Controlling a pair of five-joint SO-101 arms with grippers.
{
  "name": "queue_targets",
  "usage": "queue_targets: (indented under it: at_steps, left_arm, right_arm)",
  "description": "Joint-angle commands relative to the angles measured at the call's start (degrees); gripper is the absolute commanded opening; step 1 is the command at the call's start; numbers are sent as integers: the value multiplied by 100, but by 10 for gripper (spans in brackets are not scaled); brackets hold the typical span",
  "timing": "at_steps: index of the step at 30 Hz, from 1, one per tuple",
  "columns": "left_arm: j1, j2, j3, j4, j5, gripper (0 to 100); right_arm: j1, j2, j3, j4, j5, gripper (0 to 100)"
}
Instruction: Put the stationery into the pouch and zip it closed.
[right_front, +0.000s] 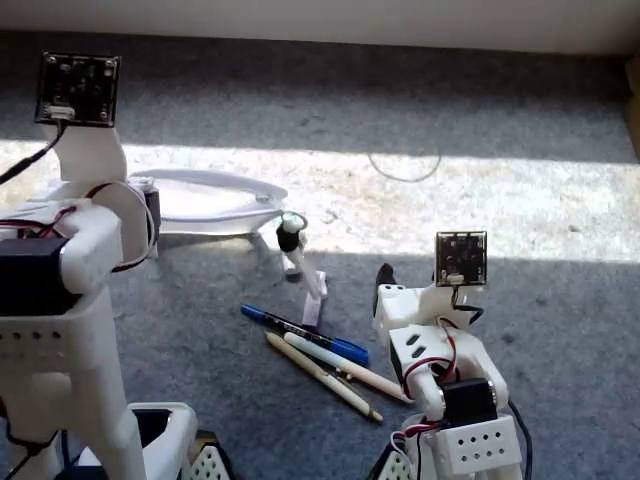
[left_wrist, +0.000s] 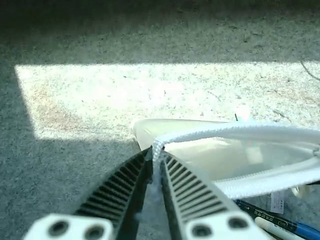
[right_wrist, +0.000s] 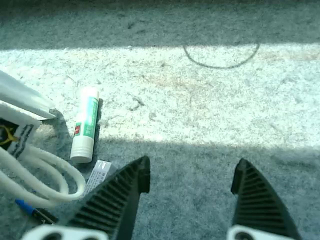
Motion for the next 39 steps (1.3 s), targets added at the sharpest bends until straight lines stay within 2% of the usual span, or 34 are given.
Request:
queue_targets:
  at_steps: [1, 6, 16, 21, 26, 39]
  left_arm:
    - [-198, 48, -382, 70, 193, 9]
    - [-593, 48, -251, 70, 202, 8]
    - [-673, 48, 945, -273, 202, 8]
    - [-1007, 48, 1358, -598, 607, 8]
    - [-1068, 48, 1420, -668, 862, 10]
    - [-1508, 48, 1499, -756, 879, 10]
  right_arm:
    - [13, -66, -40, -119, -9, 252]
    - [13, -66, -40, -119, -9, 252]
    - [13, -66, -40, -119, -9, 252]
    - [13, -66, -40, -119, -9, 252]
    - [13, -66, -40, -119, -9, 252]
    - [13, -48, -462, -31, 9, 252]
